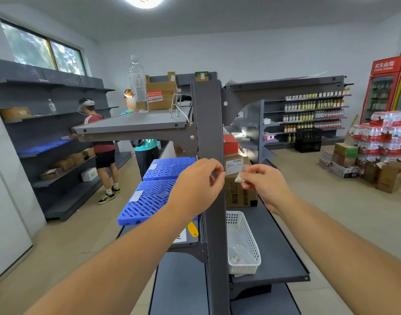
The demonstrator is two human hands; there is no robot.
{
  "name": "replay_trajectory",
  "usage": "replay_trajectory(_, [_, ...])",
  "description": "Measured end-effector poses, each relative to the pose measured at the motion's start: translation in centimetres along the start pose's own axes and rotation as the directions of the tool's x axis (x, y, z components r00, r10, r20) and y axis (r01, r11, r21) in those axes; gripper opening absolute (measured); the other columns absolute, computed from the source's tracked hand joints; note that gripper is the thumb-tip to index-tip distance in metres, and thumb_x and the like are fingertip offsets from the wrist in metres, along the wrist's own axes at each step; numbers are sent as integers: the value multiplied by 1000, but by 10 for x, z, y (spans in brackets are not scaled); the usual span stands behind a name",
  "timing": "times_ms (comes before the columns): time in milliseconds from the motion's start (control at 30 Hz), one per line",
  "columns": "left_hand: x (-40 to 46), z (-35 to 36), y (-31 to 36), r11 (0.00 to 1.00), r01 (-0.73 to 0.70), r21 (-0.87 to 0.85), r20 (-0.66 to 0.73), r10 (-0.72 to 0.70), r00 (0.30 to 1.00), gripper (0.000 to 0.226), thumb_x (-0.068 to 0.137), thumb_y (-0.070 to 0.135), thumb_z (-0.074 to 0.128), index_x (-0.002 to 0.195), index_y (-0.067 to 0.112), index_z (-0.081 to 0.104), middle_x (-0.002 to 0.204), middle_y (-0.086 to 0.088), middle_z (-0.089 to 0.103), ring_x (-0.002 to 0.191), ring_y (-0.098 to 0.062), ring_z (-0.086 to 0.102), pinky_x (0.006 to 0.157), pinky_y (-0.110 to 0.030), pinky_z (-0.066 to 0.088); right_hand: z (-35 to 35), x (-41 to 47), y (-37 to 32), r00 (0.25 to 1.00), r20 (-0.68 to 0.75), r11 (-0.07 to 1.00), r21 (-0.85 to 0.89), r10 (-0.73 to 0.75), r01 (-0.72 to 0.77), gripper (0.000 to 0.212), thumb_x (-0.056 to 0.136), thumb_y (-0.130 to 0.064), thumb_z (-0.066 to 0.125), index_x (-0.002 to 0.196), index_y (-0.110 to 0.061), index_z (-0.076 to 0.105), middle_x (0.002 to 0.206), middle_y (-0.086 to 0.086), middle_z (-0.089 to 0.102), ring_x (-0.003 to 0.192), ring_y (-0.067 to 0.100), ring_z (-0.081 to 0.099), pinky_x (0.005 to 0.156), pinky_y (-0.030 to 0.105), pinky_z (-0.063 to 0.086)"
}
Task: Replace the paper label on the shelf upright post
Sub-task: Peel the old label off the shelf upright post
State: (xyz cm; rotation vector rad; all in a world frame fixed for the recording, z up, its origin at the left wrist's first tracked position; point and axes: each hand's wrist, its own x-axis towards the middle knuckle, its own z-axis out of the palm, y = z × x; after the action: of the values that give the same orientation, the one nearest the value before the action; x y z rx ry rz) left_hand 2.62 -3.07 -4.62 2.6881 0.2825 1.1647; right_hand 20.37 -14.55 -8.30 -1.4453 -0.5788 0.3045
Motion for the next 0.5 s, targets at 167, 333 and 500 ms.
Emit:
replay_trajectory(167, [-12, -3, -22, 999, 40, -5, 2, -40, 999, 14, 97, 16, 60, 108, 20, 66, 86, 6, 68, 70, -10, 59, 65, -20, 51, -9, 14, 42, 994, -107, 917, -397, -11, -33, 11, 87, -15, 73, 80, -19, 79, 77, 5, 79, 72, 24, 73, 67, 36, 61])
replay_trajectory(333, [-20, -6, -40, 996, 83, 20, 19, -84, 996, 16, 96, 14, 58, 108, 19, 67, 84, 9, 65, 64, -5, 54, 62, -14, 39, 1, 26, 70, 999, -41, 790, -613, -23, -7, 17, 88, -11, 67, 75, -20, 74, 74, -3, 73, 70, 16, 67, 56, 27, 48])
replay_trajectory(500, [-30, -7, -58, 991, 125, 44, 18, -126, 992, 15, 95, 12, 58, 106, 20, 67, 83, 6, 68, 67, -12, 58, 61, -23, 48, 7, 36, 88, 999, 42, 698, -715, -19, 43, 16, 87, -10, 65, 95, -18, 76, 88, -2, 72, 85, 22, 67, 70, 29, 50])
